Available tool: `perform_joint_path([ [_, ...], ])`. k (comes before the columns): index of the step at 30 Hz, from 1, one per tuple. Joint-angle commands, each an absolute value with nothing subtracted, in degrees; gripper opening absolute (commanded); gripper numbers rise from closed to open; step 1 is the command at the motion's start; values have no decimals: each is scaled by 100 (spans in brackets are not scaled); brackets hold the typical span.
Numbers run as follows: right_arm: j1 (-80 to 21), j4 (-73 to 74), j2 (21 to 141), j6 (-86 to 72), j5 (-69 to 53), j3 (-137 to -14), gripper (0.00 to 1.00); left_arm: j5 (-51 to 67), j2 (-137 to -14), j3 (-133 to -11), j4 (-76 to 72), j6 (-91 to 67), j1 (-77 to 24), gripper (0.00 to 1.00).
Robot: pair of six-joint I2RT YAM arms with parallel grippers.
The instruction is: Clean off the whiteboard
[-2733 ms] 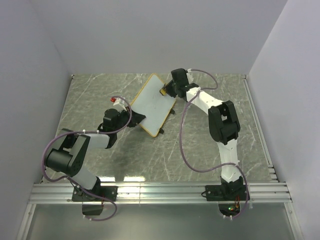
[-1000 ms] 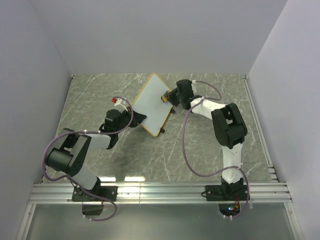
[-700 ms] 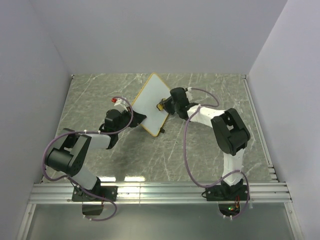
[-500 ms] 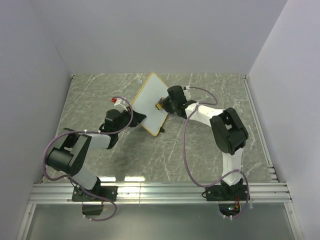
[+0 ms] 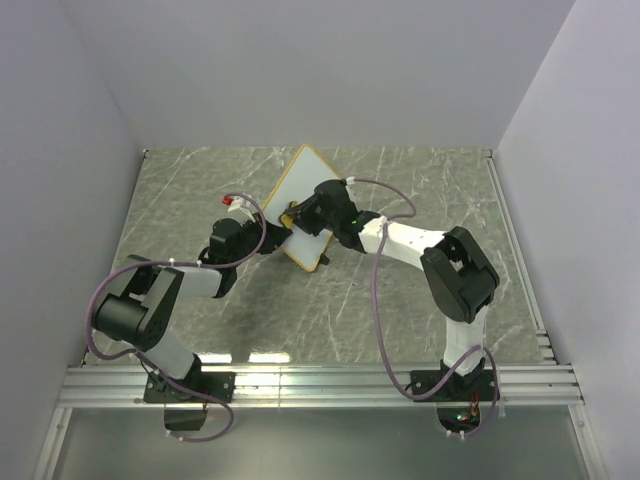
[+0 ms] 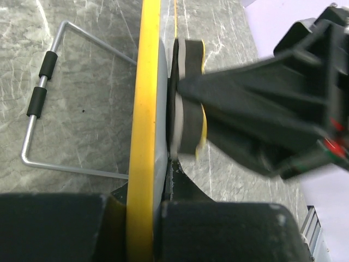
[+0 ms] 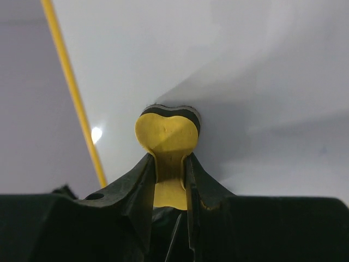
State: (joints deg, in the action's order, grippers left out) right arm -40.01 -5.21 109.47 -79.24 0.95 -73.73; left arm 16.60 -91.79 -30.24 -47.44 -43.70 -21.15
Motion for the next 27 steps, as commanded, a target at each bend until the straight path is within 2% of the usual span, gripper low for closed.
perform_joint_path([
  [1, -4220, -343, 11337, -7972, -650, -7154, 0, 1784, -9686, -2936, -2900, -3366, -2417, 0],
  [18, -2822, -88, 12102, -7462, -246, -7910, 0, 1846, -9729, -2936, -2830, -3357, -2426, 0],
  [27, -2584, 167, 12428, -7120, -158, -8727, 0, 1854, -9721, -2927, -2769, -3340, -2479, 0],
])
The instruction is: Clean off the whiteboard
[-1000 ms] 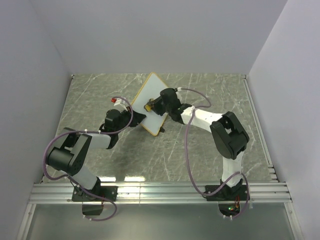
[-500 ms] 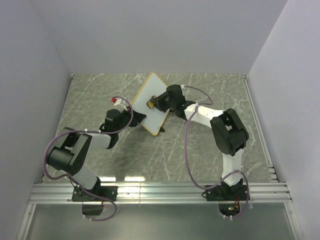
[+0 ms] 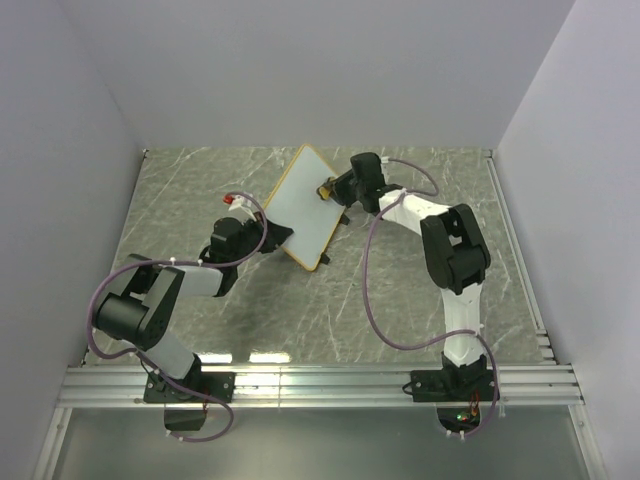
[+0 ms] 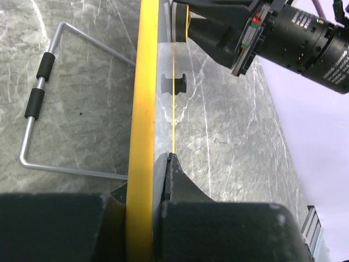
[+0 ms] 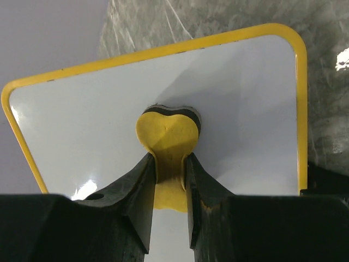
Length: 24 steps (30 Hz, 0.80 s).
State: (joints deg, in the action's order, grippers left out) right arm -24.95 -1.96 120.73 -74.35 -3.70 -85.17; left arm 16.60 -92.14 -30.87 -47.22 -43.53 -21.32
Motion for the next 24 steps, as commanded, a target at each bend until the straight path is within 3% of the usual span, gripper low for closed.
perform_joint_path([
  [1, -2532, 167, 12384, -7076, -158, -8728, 0, 1863, -9721, -2935, -2769, -3340, -2479, 0],
  [7, -2347, 464, 11506, -6329, -62, -8307, 6, 1854, -9721, -2953, -2725, -3322, -2496, 0],
  [11, -2040, 1018, 10340, -5969, 395, -7622, 0, 1863, -9721, -2971, -2689, -3305, -2505, 0],
  [19, -1846, 1774, 8887, -5353, 484, -6102, 2, 1846, -9826, -3050, -2637, -3305, -2505, 0],
  [23, -1872, 1758, 8553, -5431, 273, -5468, 70, 1705, -9923, -3120, -2523, -3401, -2505, 2],
  [24, -1881, 1758, 8526, -5449, 281, -5388, 75, 1670, -9958, -3146, -2479, -3419, -2496, 4],
])
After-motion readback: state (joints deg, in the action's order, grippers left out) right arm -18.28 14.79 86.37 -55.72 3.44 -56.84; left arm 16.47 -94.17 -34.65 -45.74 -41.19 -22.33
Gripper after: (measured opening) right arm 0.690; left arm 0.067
